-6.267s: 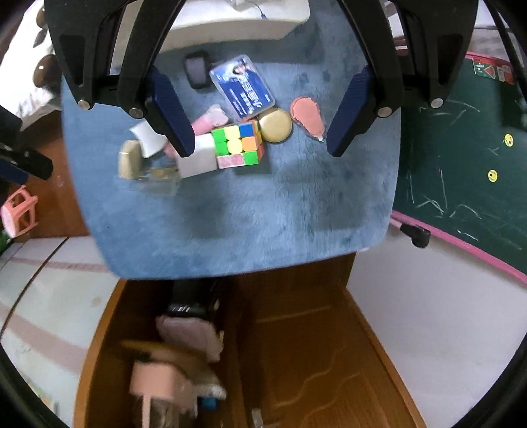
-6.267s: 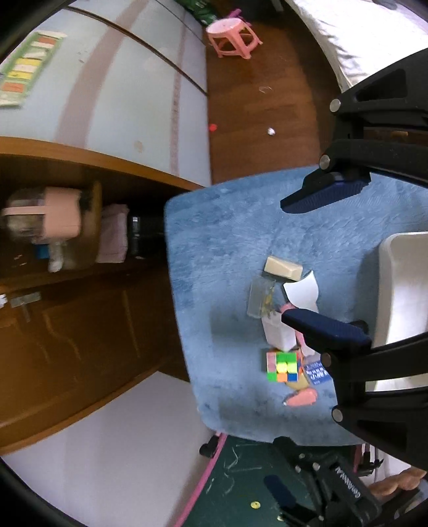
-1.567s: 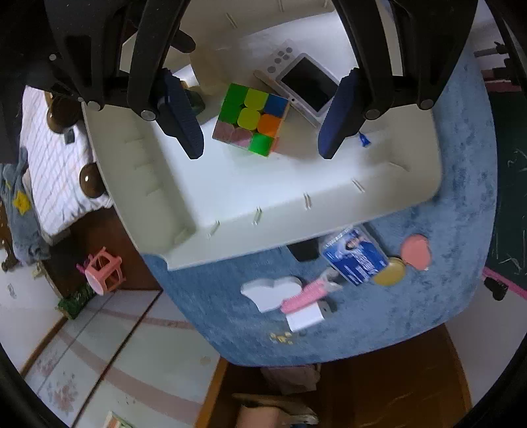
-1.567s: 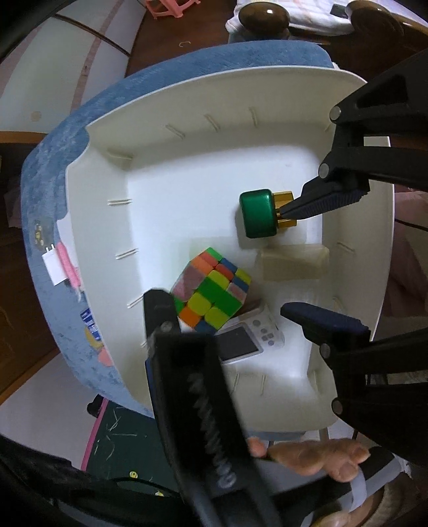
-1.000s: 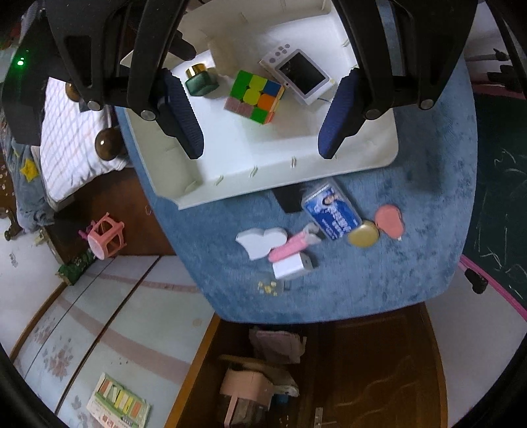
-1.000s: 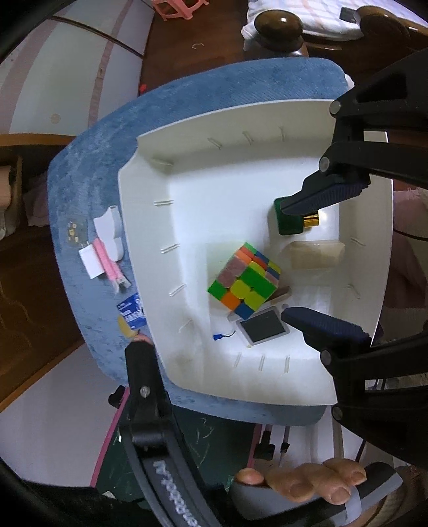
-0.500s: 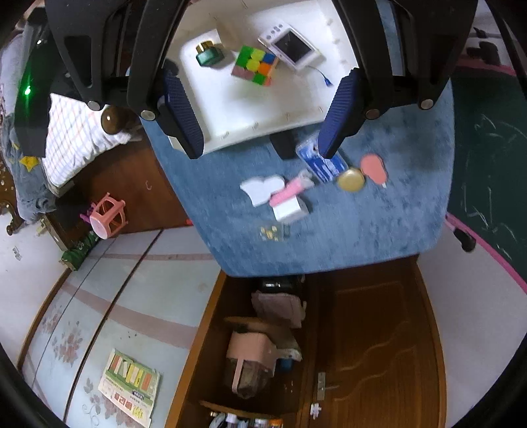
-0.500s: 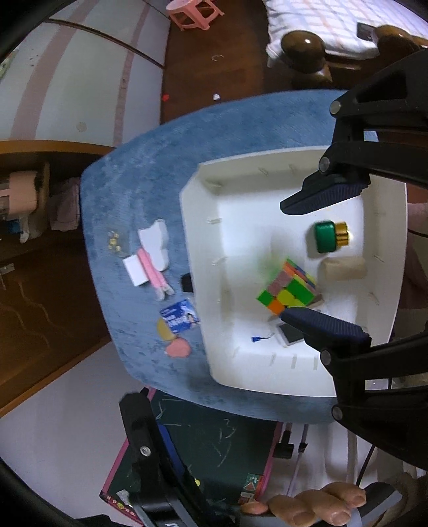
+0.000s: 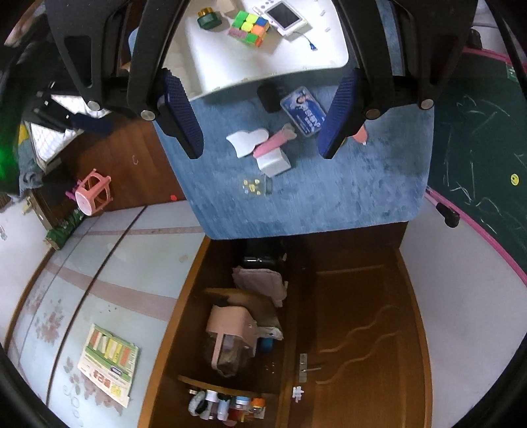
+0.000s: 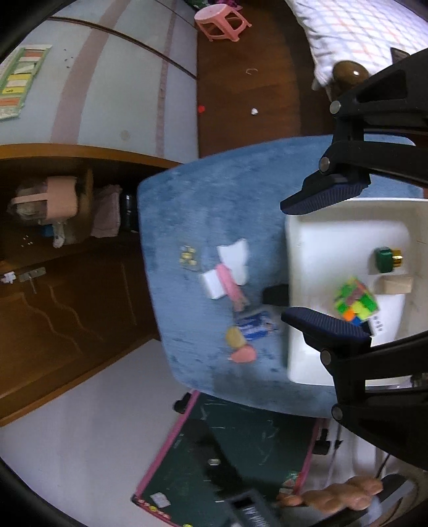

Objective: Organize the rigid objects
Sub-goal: 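Move both tools back toward the remaining objects on the table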

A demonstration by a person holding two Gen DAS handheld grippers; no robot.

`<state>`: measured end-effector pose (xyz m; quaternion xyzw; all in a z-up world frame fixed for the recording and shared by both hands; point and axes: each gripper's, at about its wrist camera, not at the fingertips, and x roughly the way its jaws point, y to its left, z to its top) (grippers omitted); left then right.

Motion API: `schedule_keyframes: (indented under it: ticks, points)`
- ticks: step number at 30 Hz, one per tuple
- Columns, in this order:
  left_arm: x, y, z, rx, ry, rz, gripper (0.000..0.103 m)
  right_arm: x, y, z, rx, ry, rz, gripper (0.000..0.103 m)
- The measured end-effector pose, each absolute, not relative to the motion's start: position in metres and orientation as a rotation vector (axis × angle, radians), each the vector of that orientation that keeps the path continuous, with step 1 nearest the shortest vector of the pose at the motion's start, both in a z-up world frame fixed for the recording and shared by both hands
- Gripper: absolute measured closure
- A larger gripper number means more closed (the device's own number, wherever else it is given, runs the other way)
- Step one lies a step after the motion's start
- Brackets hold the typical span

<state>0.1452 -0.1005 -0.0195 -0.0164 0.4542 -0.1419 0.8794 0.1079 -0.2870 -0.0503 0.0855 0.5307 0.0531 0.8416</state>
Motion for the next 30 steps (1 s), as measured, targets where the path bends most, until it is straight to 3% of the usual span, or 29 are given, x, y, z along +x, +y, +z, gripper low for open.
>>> schedule_keyframes:
  ticks: [4, 14, 25, 30]
  points:
    - [0.163, -0.105, -0.018, -0.05, 0.961, -0.278, 0.028, 0.139, -0.299, -0.033, 0.229, 1.107, 0.116, 0.035]
    - [0.214, -0.118, -0.061, -0.105, 1.071, -0.175, 0.028, 0.228, -0.326, -0.032, 0.339, 1.151, 0.129, 0.033]
    - [0.27, -0.132, -0.193, -0.192, 1.31, -0.004, 0.028, 0.324, -0.337, -0.131, 0.535, 1.341, 0.104, 0.031]
    - [0.289, -0.143, -0.228, -0.164, 1.362, 0.056, 0.028, 0.35, -0.336, -0.18, 0.586, 1.43, 0.092, 0.031]
